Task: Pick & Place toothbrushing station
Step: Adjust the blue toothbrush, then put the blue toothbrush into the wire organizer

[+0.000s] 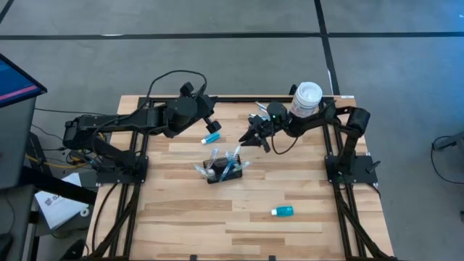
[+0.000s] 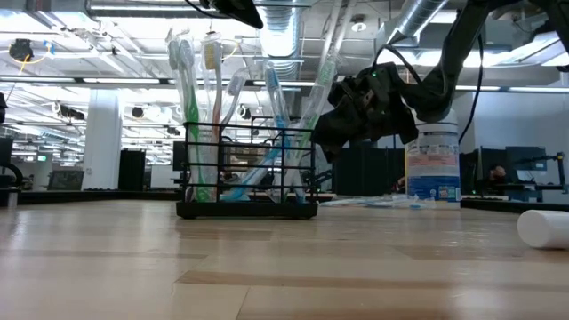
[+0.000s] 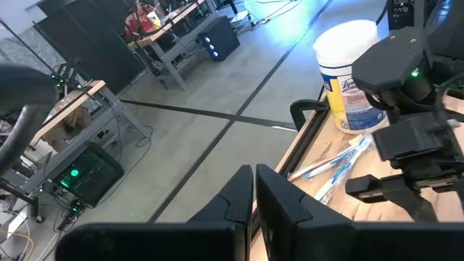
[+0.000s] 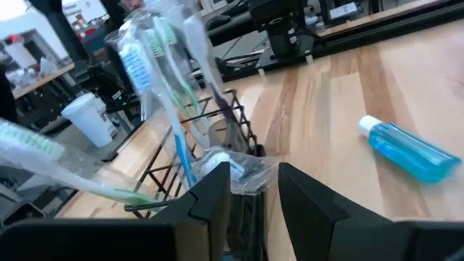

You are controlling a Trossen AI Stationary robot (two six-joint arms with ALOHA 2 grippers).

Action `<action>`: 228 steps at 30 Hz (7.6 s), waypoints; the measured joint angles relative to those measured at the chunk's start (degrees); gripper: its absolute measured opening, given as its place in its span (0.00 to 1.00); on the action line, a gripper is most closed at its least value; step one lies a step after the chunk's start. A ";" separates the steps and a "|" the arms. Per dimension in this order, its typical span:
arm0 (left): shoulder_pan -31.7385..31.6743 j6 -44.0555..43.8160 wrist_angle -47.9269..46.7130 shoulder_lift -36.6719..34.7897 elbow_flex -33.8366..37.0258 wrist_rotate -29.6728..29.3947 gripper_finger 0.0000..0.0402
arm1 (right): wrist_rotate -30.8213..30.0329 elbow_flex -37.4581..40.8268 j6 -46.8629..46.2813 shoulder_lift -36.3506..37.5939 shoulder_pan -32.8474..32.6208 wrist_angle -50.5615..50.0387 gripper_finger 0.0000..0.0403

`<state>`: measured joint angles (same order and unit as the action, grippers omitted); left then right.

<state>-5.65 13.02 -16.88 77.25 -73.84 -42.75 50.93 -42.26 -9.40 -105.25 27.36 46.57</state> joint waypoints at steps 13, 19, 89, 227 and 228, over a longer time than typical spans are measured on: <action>0.00 0.00 -0.13 0.00 0.00 0.00 0.03 | -1.62 0.02 2.14 0.53 -0.37 2.16 0.00; 0.00 0.00 -0.17 0.00 0.00 0.01 0.03 | -1.13 0.00 1.44 3.17 -0.35 2.99 0.00; -1.18 -0.04 -0.24 0.00 0.00 0.05 0.03 | -2.99 0.00 8.34 21.51 -5.03 -15.28 0.30; -1.07 -4.54 -0.02 0.00 0.00 8.06 0.03 | -110.17 -26.14 32.46 18.76 -19.82 -102.33 0.00; -1.07 -4.56 0.00 0.00 0.00 8.87 0.03 | -111.42 -26.14 32.67 18.86 -20.44 -102.23 0.00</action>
<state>-6.72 8.46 -16.88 77.25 -73.84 -33.88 -60.49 -68.40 23.27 -86.39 6.92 -55.66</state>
